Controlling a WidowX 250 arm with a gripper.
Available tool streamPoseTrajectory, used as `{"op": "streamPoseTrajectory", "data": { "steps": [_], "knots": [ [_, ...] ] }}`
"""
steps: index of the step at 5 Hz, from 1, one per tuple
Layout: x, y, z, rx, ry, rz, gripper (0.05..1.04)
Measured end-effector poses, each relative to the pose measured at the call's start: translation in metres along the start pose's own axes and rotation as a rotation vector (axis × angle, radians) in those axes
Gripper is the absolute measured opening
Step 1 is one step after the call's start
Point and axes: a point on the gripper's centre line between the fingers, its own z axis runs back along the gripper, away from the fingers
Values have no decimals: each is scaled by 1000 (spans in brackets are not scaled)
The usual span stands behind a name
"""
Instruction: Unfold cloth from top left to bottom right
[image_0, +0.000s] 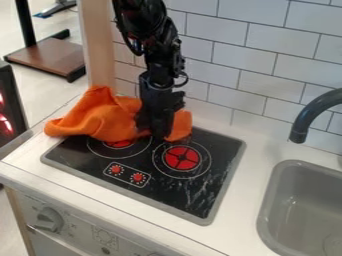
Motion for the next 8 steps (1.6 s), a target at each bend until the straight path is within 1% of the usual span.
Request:
{"op": "streamPoseTrajectory", "data": {
  "steps": [1, 2, 3, 4, 5, 6, 7, 8],
  "knots": [
    [0, -1, 28, -23, 9, -1, 51],
    [-3, 3, 51, -55, 38, -8, 51],
    [-11, 11, 68, -81, 50, -38, 51],
    [-21, 29, 80, -84, 55, -72, 51],
    [-33, 44, 89, -91, 71, -92, 51],
    [-47, 63, 95, -98, 95, -77, 51],
    [-57, 82, 82, -57, 108, -14, 51],
    [-69, 100, 69, -9, 110, 59, 51]
  ]
}}
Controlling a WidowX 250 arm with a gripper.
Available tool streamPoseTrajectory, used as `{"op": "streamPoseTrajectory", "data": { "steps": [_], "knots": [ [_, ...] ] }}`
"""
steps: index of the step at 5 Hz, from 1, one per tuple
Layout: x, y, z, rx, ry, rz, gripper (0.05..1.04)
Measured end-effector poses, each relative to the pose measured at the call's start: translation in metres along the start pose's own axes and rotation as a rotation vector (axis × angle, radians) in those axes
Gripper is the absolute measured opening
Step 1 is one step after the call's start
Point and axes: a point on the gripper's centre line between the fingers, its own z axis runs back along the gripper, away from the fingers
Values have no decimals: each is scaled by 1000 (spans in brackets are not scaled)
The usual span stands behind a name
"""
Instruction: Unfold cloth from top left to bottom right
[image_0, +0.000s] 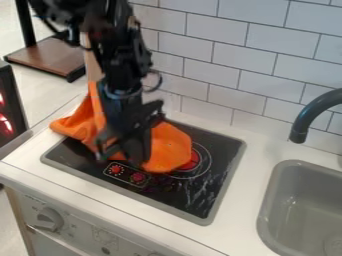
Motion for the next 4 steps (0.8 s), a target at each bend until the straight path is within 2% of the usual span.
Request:
{"op": "streamPoseTrajectory", "data": {
  "steps": [2, 3, 4],
  "knots": [
    [-19, 39, -30, 115, -15, 86, 51],
    [-23, 46, -41, 142, -21, 91, 51],
    [-21, 46, -44, 146, -36, 88, 66]
  ]
}}
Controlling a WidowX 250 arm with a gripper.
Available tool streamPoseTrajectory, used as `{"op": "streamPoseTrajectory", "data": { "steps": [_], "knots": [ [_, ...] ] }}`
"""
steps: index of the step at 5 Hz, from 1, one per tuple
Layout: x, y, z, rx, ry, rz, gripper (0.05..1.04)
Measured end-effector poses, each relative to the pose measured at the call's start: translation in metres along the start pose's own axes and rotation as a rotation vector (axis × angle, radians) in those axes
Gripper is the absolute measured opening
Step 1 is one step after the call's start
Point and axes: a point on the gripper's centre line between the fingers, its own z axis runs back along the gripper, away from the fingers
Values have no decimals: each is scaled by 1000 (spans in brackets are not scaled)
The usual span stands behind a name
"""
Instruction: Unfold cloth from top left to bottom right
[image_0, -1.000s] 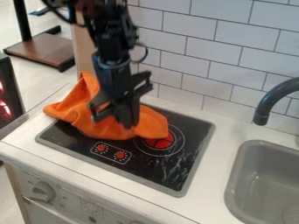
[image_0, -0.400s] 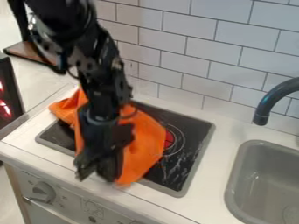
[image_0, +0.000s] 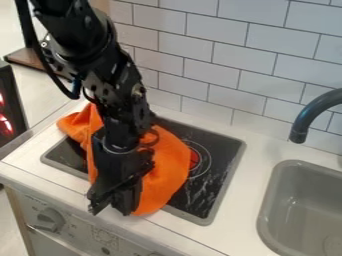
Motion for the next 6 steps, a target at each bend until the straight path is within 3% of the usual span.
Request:
{"op": "streamPoseTrajectory", "data": {
  "steps": [2, 3, 4, 6],
  "knots": [
    [-2, -6, 2, 14, 28, -7, 447],
    [-6, -2, 4, 50, 63, -23, 733],
    [0, -9, 18, 69, 47, -57, 1007],
    [7, -29, 73, -29, 32, -116, 1000]
  ]
}}
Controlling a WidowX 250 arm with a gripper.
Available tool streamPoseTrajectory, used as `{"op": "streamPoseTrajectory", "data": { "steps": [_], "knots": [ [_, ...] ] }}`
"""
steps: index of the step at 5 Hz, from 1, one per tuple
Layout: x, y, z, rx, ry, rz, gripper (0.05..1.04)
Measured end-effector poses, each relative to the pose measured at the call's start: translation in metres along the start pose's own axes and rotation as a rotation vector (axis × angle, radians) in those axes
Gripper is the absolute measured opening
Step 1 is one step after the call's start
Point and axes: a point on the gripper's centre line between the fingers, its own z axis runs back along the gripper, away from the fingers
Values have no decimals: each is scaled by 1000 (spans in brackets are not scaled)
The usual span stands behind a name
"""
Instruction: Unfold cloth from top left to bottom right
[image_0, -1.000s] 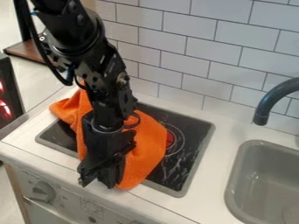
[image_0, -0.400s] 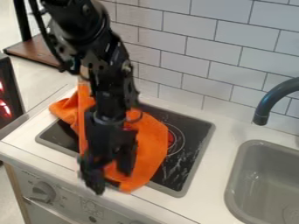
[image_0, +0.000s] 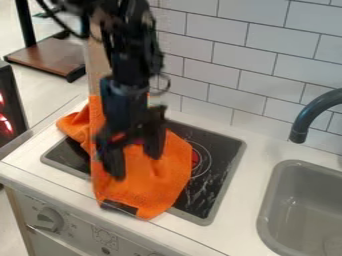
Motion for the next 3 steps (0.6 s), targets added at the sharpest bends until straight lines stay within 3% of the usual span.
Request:
{"op": "streamPoseTrajectory", "data": {
  "steps": [1, 2, 3],
  "knots": [
    [7, -9, 25, -37, -31, -36, 999],
    [14, -21, 43, -40, -47, -126, 999],
    [13, -21, 42, -36, -45, -129, 999]
  ]
}}
